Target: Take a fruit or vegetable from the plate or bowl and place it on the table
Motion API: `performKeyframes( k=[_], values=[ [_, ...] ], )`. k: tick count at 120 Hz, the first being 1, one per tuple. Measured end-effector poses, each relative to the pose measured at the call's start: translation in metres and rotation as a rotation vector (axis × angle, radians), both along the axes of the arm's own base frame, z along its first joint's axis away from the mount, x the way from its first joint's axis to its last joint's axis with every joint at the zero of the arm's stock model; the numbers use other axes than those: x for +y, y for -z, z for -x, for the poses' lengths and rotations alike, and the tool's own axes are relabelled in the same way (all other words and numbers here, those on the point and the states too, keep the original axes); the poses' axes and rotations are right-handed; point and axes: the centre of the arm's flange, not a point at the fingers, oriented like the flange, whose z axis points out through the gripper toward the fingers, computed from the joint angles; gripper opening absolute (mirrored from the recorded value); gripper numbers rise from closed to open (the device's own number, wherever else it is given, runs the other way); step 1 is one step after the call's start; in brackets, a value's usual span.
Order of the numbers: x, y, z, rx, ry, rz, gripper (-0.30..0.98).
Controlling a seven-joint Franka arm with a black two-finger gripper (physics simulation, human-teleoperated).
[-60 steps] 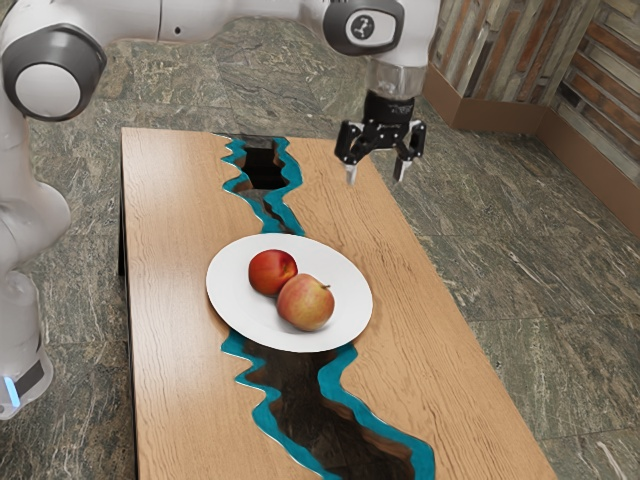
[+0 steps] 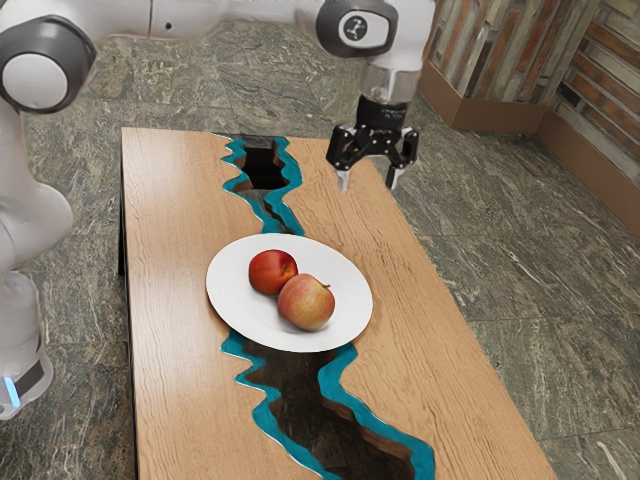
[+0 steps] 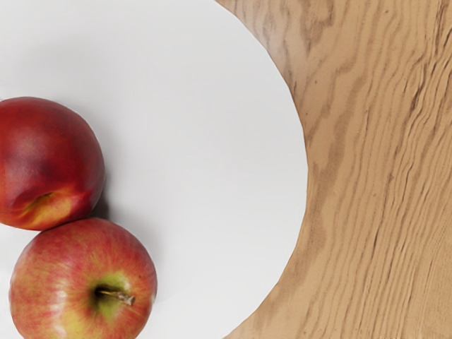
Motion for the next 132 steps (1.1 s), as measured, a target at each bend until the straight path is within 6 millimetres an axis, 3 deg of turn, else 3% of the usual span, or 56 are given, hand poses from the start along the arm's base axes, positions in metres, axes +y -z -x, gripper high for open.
performKeyframes(
  k=[9, 21, 26, 35, 42, 51, 61, 71, 81, 132],
  values=[
    [0.001, 0.027, 0.014, 0.052, 0.097, 0.041, 0.69],
    [0.02, 0.066, 0.03, 0.091, 0.163, 0.095, 0.69],
    [0.014, 0.08, 0.038, 0.096, 0.208, 0.116, 0.69],
    [-0.001, 0.087, 0.042, 0.077, 0.284, 0.129, 0.69],
    [0.009, 0.086, 0.046, 0.053, 0.302, 0.141, 0.69],
    [0.023, 0.079, 0.08, 0.022, 0.316, 0.142, 0.69],
    [0.01, 0.082, 0.101, 0.012, 0.35, 0.111, 0.69],
    [0.002, 0.112, 0.107, 0.047, 0.371, 0.121, 0.69],
    [0.015, 0.13, 0.108, 0.05, 0.355, 0.137, 0.69],
    [0.022, 0.151, 0.087, 0.006, 0.418, 0.146, 0.69]
  ],
)
